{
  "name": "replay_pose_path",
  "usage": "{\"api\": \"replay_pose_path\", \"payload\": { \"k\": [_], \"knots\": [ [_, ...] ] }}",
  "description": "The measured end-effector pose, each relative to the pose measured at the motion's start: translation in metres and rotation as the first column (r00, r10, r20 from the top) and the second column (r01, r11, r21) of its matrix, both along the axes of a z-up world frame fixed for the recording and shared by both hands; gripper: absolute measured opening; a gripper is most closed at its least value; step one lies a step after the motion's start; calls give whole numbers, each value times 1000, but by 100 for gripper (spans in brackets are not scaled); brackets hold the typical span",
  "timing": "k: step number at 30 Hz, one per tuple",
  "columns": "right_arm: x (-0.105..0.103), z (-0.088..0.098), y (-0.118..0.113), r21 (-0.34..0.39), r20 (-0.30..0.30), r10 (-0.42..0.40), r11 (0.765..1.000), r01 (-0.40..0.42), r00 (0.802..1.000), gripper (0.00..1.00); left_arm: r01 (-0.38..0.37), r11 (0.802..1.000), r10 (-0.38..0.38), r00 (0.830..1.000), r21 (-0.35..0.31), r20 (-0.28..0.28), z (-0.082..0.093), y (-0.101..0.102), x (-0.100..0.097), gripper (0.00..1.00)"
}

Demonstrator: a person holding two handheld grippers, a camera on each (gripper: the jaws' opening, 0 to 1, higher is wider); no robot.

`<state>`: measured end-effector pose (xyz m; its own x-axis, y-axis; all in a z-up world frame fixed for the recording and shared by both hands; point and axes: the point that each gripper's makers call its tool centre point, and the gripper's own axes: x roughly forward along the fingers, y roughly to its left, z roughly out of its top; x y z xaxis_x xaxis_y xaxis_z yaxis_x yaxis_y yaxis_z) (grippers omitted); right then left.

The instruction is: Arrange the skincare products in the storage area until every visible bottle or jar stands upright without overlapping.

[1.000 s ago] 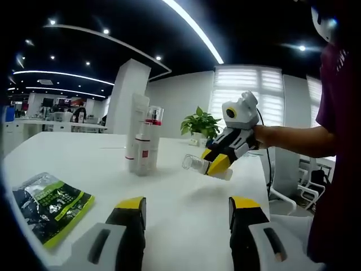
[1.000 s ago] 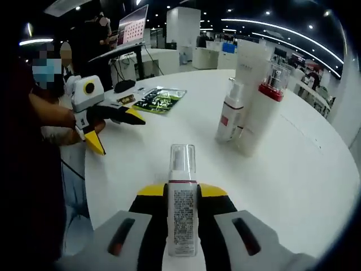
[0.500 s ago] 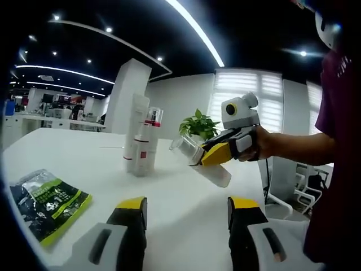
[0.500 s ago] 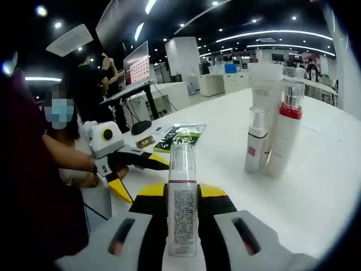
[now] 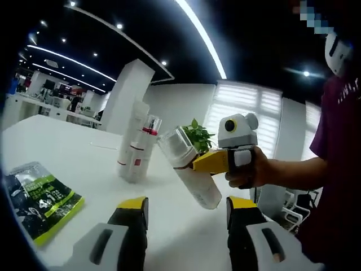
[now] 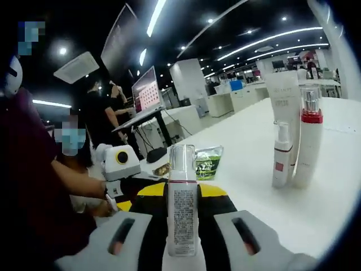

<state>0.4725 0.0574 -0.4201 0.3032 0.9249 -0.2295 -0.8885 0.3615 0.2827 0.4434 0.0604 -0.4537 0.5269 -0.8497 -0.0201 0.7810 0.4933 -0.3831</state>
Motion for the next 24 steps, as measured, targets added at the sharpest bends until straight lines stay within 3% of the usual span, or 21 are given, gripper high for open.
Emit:
{"api": "replay_pose_path", "payload": {
  "k": [7,11,15,17,24],
  "knots": [
    [-16,20,22,132,6,75,988,-75,997,18,72,994,-73,997,-82,-6,30,-11,-7,56],
    [-21,34,26,237,-21,98,967,-90,995,18,109,989,-111,994,-103,-13,35,-18,-13,46],
    [-25,47,25,356,-61,120,930,-91,991,18,128,985,-132,991,-113,-23,35,-20,-17,34],
    [-25,50,22,383,-64,117,920,-84,991,18,142,982,-147,989,-127,-29,38,-21,-20,28],
    [-29,55,22,423,-58,131,901,-94,990,18,149,973,-159,986,-174,-44,48,-21,-23,24]
  ]
}}
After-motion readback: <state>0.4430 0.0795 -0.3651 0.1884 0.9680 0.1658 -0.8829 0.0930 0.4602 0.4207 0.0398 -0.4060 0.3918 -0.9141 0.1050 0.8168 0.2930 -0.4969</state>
